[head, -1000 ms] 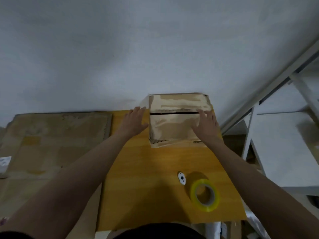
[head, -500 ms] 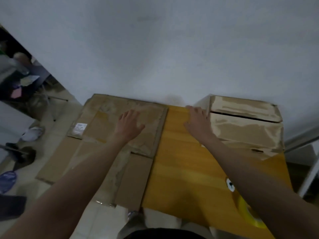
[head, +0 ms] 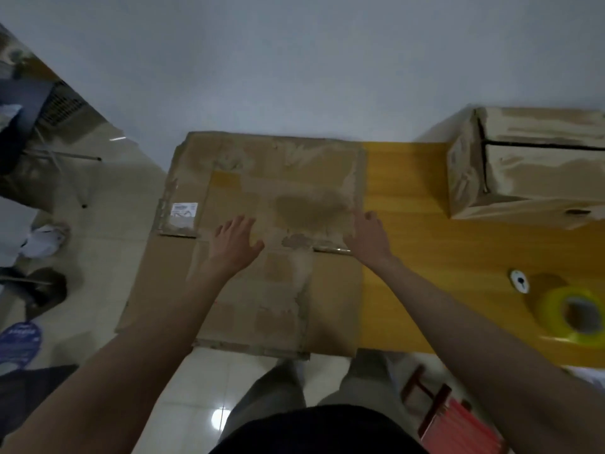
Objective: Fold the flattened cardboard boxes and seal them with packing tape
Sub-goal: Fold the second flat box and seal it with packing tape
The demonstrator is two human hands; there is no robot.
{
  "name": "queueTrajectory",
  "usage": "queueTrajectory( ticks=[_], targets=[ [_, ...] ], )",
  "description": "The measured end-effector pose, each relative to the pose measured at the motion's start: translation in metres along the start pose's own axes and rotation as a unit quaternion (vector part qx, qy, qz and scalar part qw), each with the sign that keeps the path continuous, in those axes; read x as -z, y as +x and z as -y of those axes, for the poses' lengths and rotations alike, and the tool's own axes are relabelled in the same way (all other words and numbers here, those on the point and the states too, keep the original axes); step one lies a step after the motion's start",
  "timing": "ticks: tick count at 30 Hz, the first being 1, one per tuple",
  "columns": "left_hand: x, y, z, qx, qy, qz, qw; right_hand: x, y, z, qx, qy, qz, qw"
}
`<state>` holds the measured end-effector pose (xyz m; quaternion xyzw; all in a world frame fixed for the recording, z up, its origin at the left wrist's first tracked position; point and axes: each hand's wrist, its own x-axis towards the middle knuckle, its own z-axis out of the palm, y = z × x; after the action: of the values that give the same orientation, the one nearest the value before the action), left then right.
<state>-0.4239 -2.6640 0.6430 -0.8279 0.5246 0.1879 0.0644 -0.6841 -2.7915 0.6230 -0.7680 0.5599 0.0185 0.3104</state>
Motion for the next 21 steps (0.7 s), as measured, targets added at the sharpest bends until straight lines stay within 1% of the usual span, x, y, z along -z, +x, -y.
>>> queueTrajectory(
  ticks=[4, 11, 13, 15, 18, 20, 21],
  targets=[
    [-0.021, 0.012, 0.008, -0.02, 0.0, 0.012, 1.0, -0.03, -0.004, -0.021, -0.033, 0.005, 0.027, 0.999],
    [-0.043, 0.028, 0.011, -0.025, -0.005, 0.02, 0.999, -0.057, 0.013, -0.037, -0.086, 0.082, 0.075, 0.99],
    [-0.045, 0.029, 0.014, -0.026, -0.004, 0.018, 0.999, -0.062, 0.017, -0.037, -0.096, 0.111, 0.073, 0.987],
    [-0.045, 0.028, 0.018, -0.025, -0.012, 0.014, 1.0, -0.065, 0.02, -0.037, -0.112, 0.141, 0.052, 0.982],
    [-0.046, 0.028, 0.022, -0.018, -0.012, 0.017, 1.0, -0.062, 0.027, -0.035, -0.184, 0.218, 0.015, 0.958],
    [-0.048, 0.026, 0.024, -0.015, -0.012, 0.019, 1.0, -0.057, 0.032, -0.035, -0.223, 0.279, 0.013, 0.934],
    [-0.049, 0.025, 0.025, -0.015, -0.014, 0.019, 1.0, -0.056, 0.033, -0.034, -0.227, 0.309, 0.016, 0.923]
  ],
)
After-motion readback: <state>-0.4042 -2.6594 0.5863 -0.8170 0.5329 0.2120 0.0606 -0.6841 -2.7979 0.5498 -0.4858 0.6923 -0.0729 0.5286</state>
